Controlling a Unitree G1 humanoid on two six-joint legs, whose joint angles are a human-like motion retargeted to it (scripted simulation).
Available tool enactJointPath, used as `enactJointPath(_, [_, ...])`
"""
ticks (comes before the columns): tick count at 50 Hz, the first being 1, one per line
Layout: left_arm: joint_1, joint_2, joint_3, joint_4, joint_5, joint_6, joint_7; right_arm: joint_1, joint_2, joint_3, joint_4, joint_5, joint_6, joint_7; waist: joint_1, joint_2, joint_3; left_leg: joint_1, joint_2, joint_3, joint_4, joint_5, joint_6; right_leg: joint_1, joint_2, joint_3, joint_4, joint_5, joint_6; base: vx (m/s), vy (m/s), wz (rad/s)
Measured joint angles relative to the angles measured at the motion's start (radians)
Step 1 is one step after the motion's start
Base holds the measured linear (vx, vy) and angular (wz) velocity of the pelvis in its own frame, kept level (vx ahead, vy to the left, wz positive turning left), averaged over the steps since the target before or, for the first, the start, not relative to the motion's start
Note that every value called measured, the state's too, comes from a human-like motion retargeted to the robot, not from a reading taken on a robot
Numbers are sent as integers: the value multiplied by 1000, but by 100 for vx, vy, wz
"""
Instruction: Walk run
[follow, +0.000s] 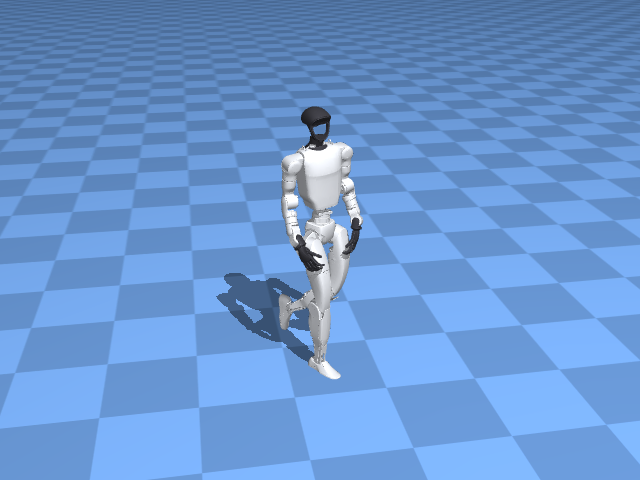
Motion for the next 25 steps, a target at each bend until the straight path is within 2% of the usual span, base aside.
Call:
enactJointPath(2, [-3,0,9,-28,-19,-27,33,-17,-28,21,9,-73,46,44,22,-95,-50,-66,-121,76,-68,-40,93,54,-82,56,-59,-7,-2,82,-53,-27])
enactJointPath(4, [7,4,20,-58,-35,-52,93,-29,-42,33,18,-143,71,79,47,-130,-56,-145,-120,133,-57,-161,139,103,-71,87,-73,-35,-15,91,-53,-38])
enactJointPath(7, [22,-14,52,-95,-100,-98,212,-40,-63,67,16,-211,74,97,117,-165,-43,-272,-159,151,-145,-282,142,182,-46,106,-123,-45,-35,90,-49,-103])
enactJointPath(10, [29,-28,71,-118,-187,-129,295,-48,-73,100,11,-238,60,104,183,-167,-28,-362,-148,157,-367,-365,126,252,22,152,-158,-75,-66,91,-44,-109])
enactJointPath(13, [24,-40,78,-129,-198,-133,297,-62,-75,103,25,-247,54,119,249,-132,1,-399,-103,175,-653,-389,92,335,112,195,-180,-123,-96,92,-35,-98])
enactJointPath(15, [19,-44,78,-135,-159,-126,265,-72,-79,95,38,-252,59,138,290,-118,16,-430,-97,196,-818,-444,100,392,142,228,-184,-162,-103,98,-29,-77])
enactJointPath(18, [5,-49,87,-133,-67,-89,217,-82,-75,71,65,-257,66,157,298,-115,17,-451,-161,134,-988,-519,28,460,157,207,-177,-173,-79,101,-26,-7])
enactJointPath(20, [-6,-53,103,-130,-44,-64,196,-77,-68,60,81,-258,70,157,311,-123,11,-443,-172,127,-972,-496,53,491,163,224,-147,-135,-34,126,-29,-20])
enactJointPath(21, [-14,-58,116,-131,-68,-64,176,-69,-64,60,85,-255,70,155,332,-133,6,-431,-159,160,-931,-492,84,501,148,205,-125,-75,1,125,-28,-72])
enactJointPath(23, [-26,-68,145,-132,-129,-58,152,-49,-57,62,93,-243,67,147,386,-150,-8,-408,-137,185,-877,-427,121,519,109,146,-67,105,74,130,-25,-110])
enactJointPath(25, [-32,-72,165,-130,-195,-40,141,-25,-51,66,98,-230,58,137,425,-179,-30,-395,-147,127,-821,-410,213,499,64,150,46,333,176,142,-21,-60])
